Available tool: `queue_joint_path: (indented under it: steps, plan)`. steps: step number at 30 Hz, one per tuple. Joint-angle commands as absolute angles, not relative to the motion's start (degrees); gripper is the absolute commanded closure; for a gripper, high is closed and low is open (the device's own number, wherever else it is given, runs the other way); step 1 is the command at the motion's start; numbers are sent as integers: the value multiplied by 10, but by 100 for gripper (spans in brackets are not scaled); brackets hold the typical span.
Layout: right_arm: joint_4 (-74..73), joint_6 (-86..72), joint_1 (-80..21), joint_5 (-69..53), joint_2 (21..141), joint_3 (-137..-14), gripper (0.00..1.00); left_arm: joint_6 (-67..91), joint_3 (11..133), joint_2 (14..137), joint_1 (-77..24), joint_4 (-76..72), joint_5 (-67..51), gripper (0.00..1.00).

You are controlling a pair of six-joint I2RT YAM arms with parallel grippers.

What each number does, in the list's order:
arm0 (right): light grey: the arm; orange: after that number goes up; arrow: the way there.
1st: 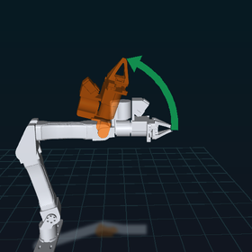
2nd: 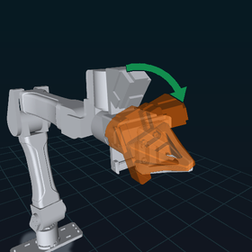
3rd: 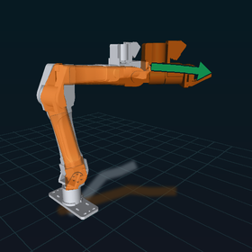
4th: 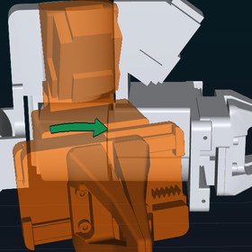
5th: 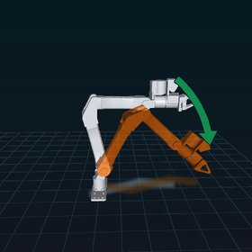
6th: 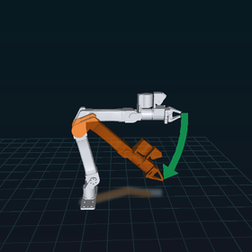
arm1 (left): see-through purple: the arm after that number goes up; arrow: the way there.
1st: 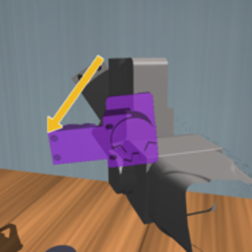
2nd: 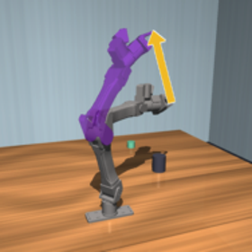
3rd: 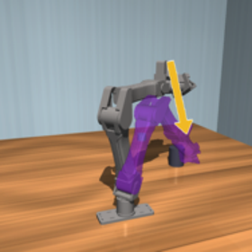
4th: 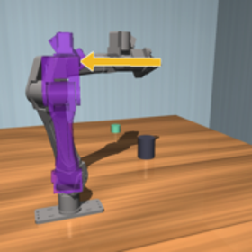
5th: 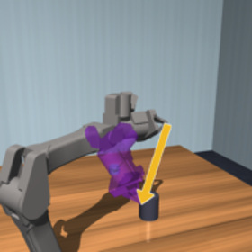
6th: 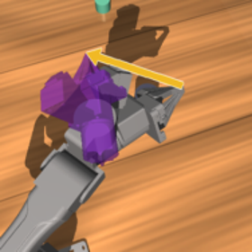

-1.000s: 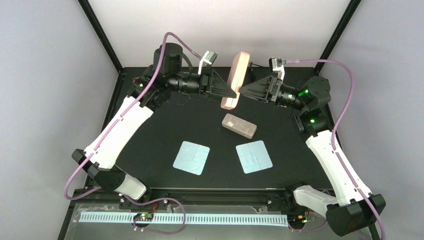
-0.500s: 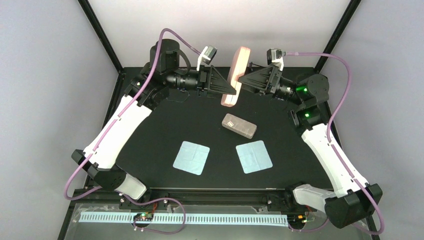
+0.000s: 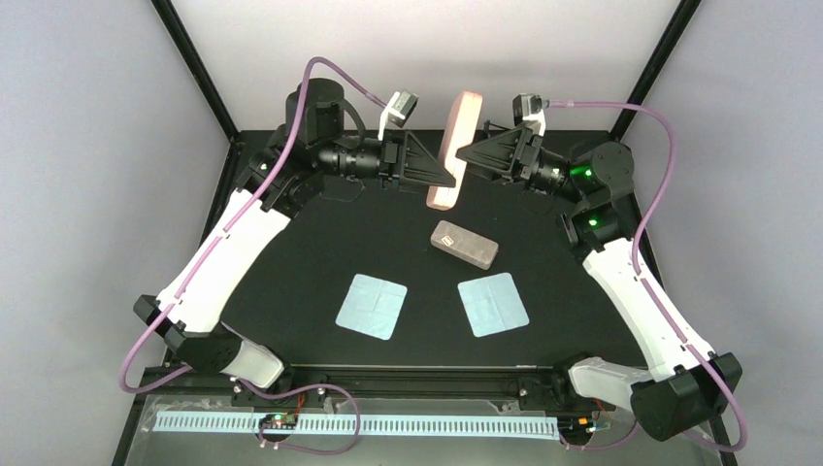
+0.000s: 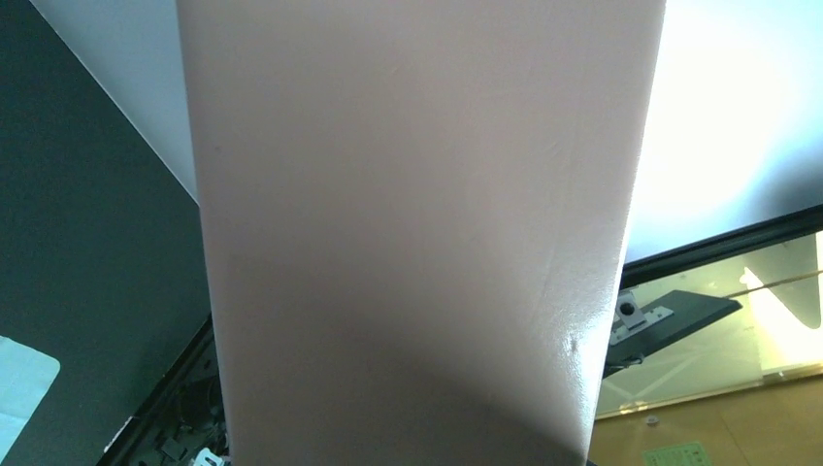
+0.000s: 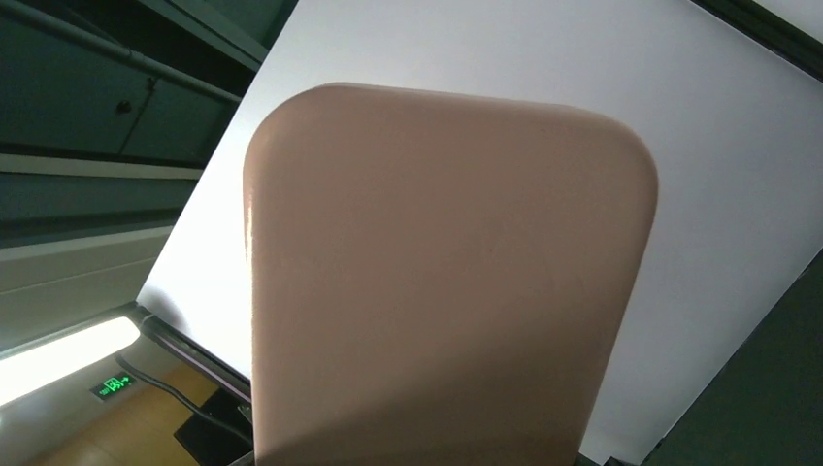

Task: Organize the sunglasses
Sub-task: Pick up the sunglasses case from the center of the board.

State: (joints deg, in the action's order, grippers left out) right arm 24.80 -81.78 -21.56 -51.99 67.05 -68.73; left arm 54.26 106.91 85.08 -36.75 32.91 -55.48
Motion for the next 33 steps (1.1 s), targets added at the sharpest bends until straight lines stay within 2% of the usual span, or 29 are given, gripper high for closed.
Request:
queue_joint_path:
  steps: [1, 2, 4, 6, 7, 9, 10, 15, 25, 29, 33]
  plan:
    - [251, -790, -226, -523, 661, -704, 40, 556, 1063, 831, -370, 313, -550, 99]
    - [243, -785, -227, -523, 660, -704, 43, 558, 1061, 829, -371, 313, -549, 98]
    - [224, -774, -227, -524, 657, -705, 48, 557, 1059, 827, -371, 315, -546, 85]
    - [201, -760, -227, -525, 652, -705, 51, 544, 1061, 824, -370, 339, -531, 47]
    - [191, -753, -227, -527, 648, -704, 53, 535, 1062, 820, -370, 355, -520, 34]
    - [166, -739, -227, -530, 642, -704, 56, 517, 1059, 814, -371, 378, -501, 19]
    - [159, -735, -227, -531, 639, -704, 57, 510, 1056, 811, -370, 387, -493, 15]
    - [124, -715, -227, -539, 628, -706, 62, 495, 1024, 794, -370, 392, -476, 13]
    - [81, -696, -228, -538, 624, -709, 79, 464, 1030, 790, -377, 410, -432, 14]
    - [69, -692, -230, -541, 621, -706, 81, 451, 1037, 802, -391, 424, -412, 15]
    - [57, -685, -232, -545, 617, -709, 82, 432, 1050, 812, -401, 459, -370, 21]
